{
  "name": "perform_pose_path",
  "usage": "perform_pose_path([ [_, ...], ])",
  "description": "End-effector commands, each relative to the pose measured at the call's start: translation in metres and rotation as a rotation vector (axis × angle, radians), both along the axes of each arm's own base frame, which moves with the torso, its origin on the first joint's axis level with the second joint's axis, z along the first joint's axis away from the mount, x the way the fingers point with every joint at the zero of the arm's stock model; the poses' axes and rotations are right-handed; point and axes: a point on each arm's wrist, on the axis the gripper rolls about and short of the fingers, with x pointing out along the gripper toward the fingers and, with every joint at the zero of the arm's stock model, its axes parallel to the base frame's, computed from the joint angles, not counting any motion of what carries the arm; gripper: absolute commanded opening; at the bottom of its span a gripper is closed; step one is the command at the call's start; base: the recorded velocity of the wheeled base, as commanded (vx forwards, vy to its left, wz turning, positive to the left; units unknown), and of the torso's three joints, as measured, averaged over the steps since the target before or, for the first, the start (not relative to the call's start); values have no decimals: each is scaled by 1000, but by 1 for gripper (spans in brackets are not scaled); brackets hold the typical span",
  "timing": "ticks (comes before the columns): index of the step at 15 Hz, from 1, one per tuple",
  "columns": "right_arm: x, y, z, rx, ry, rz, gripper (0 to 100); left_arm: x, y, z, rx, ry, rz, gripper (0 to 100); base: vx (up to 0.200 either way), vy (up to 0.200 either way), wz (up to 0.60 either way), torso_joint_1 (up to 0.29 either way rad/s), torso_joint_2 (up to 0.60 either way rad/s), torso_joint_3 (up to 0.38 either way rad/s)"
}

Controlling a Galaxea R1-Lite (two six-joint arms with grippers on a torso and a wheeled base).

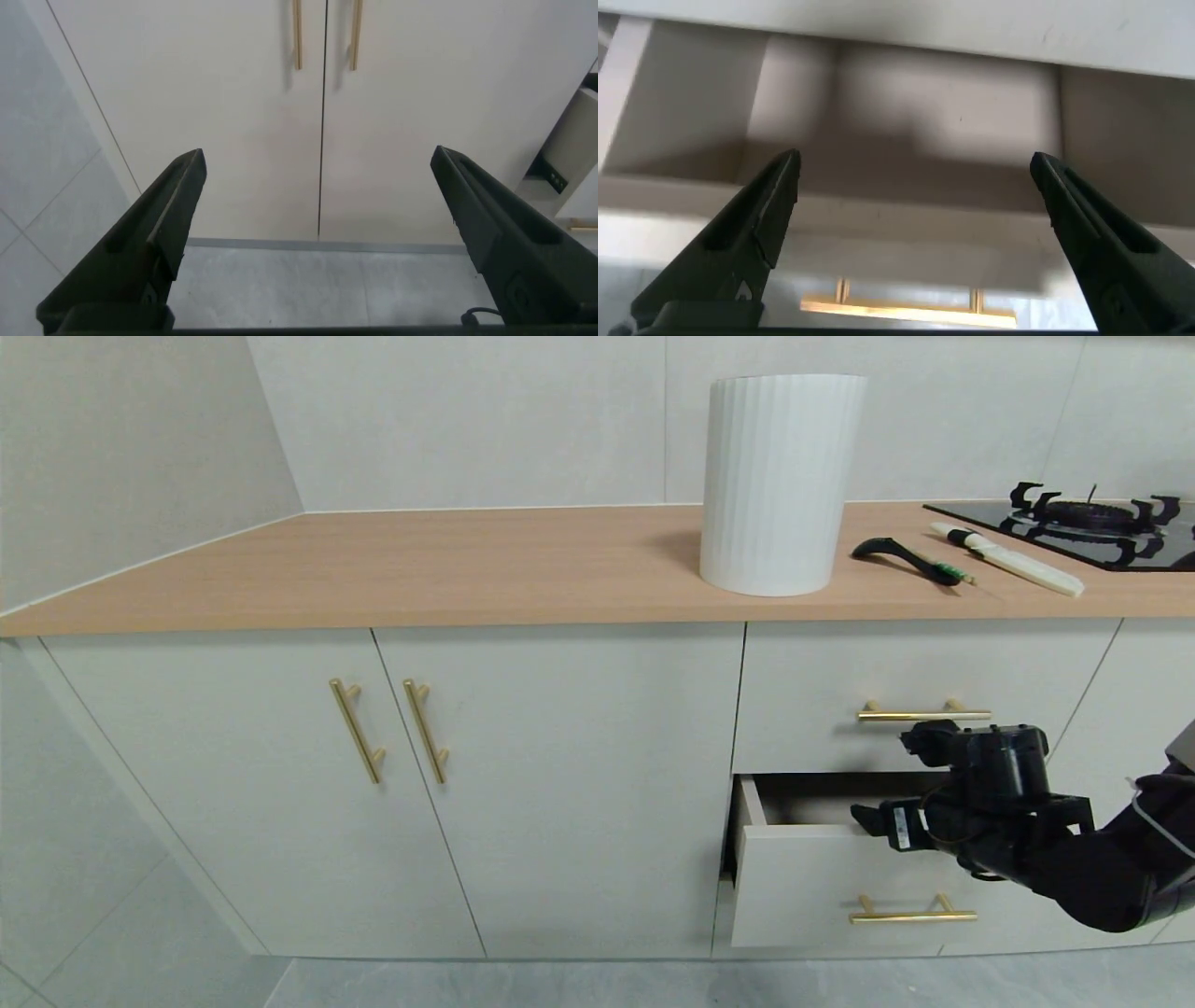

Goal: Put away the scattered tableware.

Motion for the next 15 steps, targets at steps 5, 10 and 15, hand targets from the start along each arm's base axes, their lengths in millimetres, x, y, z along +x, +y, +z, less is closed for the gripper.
perform_pose_path([
  [5,-6,-1,-5,-9,27,4,100,0,0,0,0,0,1,100,0,0,0,0,0,0],
  [10,-11,-2,2,-8,26,5,100,0,0,0,0,0,1,100,0,0,0,0,0,0],
  [15,-24,-3,14,-22,88,20,100,0,0,0,0,0,1,100,0,0,0,0,0,0],
])
